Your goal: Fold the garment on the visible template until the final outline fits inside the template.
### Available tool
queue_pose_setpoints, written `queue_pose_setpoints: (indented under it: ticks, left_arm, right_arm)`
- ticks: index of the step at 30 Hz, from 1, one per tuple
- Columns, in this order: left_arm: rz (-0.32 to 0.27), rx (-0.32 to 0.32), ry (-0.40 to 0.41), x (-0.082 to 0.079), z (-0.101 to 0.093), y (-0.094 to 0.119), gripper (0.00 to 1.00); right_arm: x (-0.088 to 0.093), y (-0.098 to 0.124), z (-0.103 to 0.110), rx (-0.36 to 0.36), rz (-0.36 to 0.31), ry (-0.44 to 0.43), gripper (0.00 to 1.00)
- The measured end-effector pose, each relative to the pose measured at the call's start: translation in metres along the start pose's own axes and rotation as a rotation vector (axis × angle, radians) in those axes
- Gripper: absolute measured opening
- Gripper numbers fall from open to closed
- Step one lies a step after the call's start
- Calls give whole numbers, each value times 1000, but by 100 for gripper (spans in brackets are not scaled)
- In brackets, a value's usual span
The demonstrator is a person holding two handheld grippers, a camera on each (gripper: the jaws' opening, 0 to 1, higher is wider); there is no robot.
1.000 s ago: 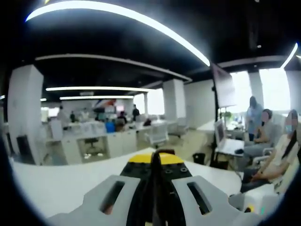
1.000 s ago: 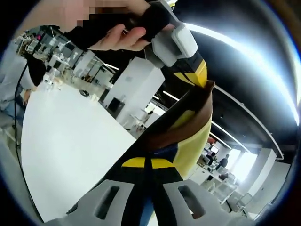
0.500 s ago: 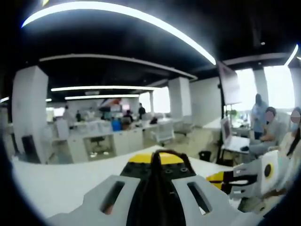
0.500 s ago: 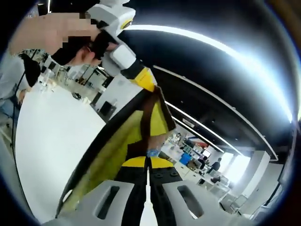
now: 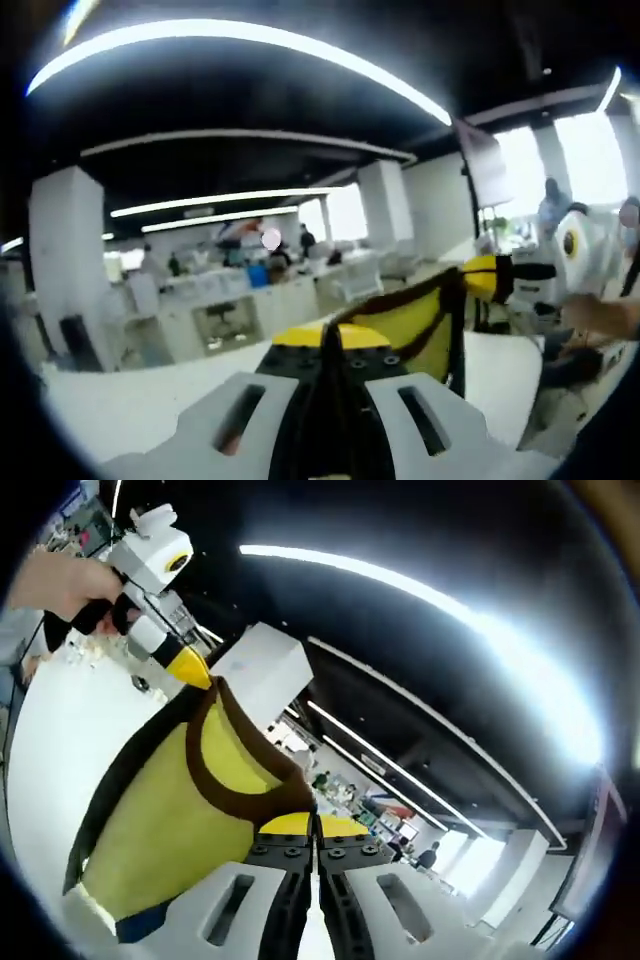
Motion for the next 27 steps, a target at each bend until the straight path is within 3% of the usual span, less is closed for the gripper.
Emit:
queue_pose_setpoints:
  ticks: [5,10,14,17,22,25,27]
  left_arm:
    - [-71,41,-77,-12,-2,10,0]
    - [-98,111,-41,-23,-1,24,0]
    - [-118,217,-8,-34,0,45,0]
    - [-115,238,-50,-45,0,61,0]
    - [-102,263,-54,-57,1,85,0]
    - [-71,267,-34,-60,1,102,0]
    - [-29,254,0,-60,3,107,0]
  right_arm:
    - [-21,12,-17,-3,-16,103,1]
    - [-34,25,-25,-30,-44,128,1]
    - [-44,39,-25,-128,-113,20,1]
    - [-52,51,-25,-189,-139,-19,1]
    - [-66,69,-22,-270,-181,-98,1]
    - [-74,78,-17,-373,-200,-229,1]
    - [-76,79,-16,-420,-199,-262,1]
Point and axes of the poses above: the point that each gripper's makers call its tool centre point, and the gripper's own axes: y roughly backward along the fingers, z roughly to its left, x roughly out of its underside, the point moved 8 cm from there along y, roughly backward along the fingers, and after that the axes turned 15 degrees about -x, right-handed, at the moved point
